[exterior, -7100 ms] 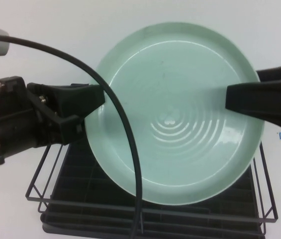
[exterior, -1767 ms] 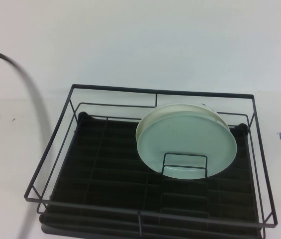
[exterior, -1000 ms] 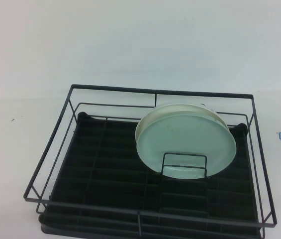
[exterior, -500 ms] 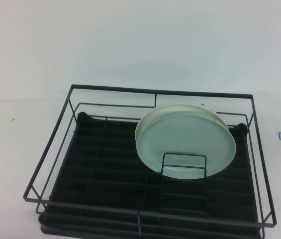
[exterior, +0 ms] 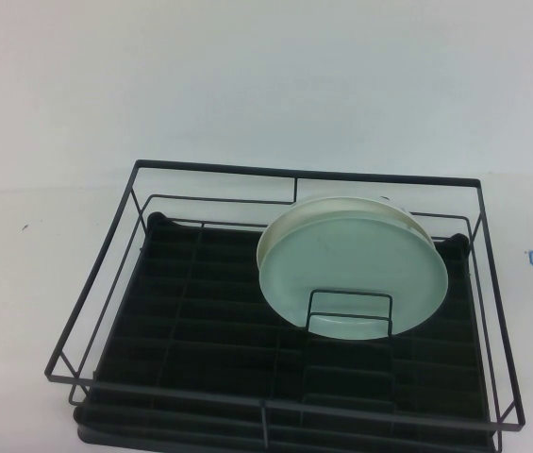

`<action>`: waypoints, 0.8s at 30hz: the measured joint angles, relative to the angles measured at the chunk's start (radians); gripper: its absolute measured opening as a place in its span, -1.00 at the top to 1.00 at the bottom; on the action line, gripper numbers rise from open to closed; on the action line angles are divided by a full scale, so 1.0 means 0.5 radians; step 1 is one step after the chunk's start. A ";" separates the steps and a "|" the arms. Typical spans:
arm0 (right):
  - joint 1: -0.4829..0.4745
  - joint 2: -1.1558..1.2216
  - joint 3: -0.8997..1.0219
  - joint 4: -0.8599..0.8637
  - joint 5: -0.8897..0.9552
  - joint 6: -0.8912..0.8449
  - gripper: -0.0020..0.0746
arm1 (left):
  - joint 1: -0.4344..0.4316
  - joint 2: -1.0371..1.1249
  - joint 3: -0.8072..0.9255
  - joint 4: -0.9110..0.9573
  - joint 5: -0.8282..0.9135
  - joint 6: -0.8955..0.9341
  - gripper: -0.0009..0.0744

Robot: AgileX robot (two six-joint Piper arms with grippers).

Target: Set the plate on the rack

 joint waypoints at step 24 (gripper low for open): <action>-0.073 -0.552 -0.036 -0.754 0.334 0.473 0.95 | -0.003 0.031 -0.055 -0.016 0.035 0.002 0.98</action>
